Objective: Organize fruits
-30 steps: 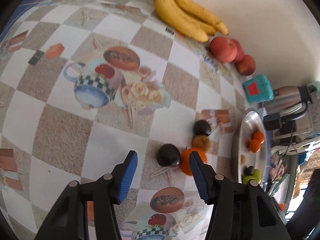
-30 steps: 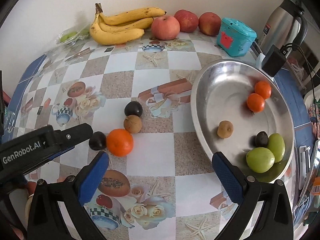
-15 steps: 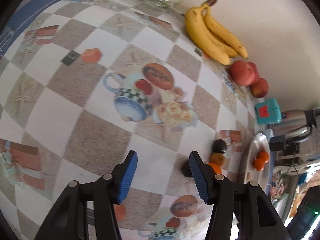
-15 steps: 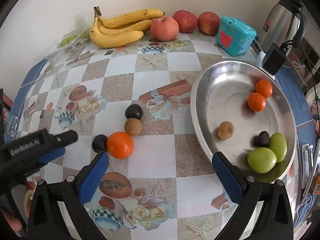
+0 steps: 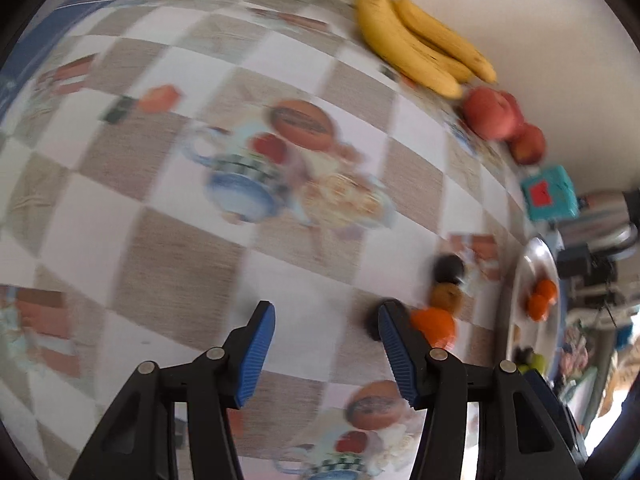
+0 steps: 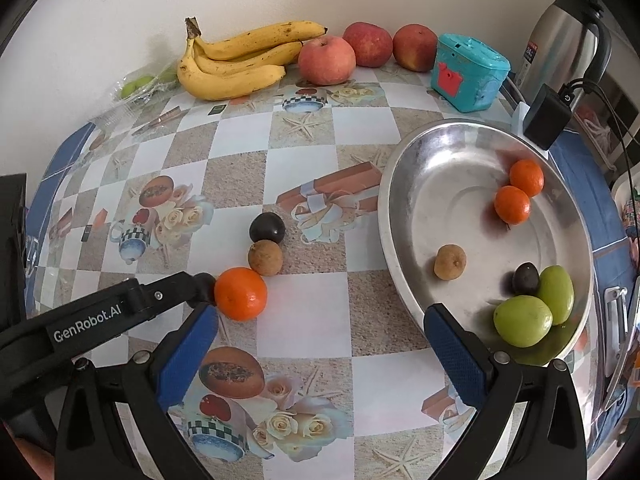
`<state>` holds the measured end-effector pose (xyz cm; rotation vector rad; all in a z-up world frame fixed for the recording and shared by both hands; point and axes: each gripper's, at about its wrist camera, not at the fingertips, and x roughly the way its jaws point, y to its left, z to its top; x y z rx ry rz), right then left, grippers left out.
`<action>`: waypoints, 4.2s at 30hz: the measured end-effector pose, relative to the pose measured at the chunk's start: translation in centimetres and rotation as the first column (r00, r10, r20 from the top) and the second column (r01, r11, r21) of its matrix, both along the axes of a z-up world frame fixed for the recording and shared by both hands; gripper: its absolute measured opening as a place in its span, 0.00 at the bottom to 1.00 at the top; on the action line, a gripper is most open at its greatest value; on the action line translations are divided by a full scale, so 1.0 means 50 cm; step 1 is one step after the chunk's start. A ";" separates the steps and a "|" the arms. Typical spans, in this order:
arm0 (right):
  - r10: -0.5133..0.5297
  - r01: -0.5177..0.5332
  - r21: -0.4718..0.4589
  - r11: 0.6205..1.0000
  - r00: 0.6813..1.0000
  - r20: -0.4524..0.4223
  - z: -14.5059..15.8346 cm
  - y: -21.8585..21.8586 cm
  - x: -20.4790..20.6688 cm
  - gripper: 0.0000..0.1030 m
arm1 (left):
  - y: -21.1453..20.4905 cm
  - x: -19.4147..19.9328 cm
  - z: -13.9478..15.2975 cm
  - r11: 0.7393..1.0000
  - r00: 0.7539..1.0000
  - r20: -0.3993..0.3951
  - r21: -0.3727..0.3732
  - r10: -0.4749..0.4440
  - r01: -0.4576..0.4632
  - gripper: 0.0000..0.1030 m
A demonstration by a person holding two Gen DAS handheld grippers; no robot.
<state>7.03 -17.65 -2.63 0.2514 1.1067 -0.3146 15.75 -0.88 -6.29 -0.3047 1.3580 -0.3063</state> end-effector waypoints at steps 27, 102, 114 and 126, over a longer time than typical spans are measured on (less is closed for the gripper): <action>-0.024 0.022 0.063 0.998 0.999 0.032 0.004 -0.012 -0.001 0.89 | 0.050 0.015 0.002 0.994 0.995 0.030 0.045 0.099 -0.101 0.56; -0.344 0.334 0.159 0.929 0.938 0.034 -0.008 -0.300 -0.104 0.37 | -0.416 -0.052 0.077 0.907 0.894 0.210 -0.062 -0.396 0.416 0.25; -0.358 0.350 0.164 0.922 0.934 0.016 -0.022 -0.308 -0.107 0.37 | -0.397 -0.069 0.066 0.912 0.903 0.201 -0.086 -0.379 0.402 0.28; -0.330 0.323 0.161 0.933 0.944 0.020 0.003 -0.302 -0.101 0.43 | -0.361 -0.058 0.107 0.932 0.919 0.212 -0.077 -0.332 0.355 0.64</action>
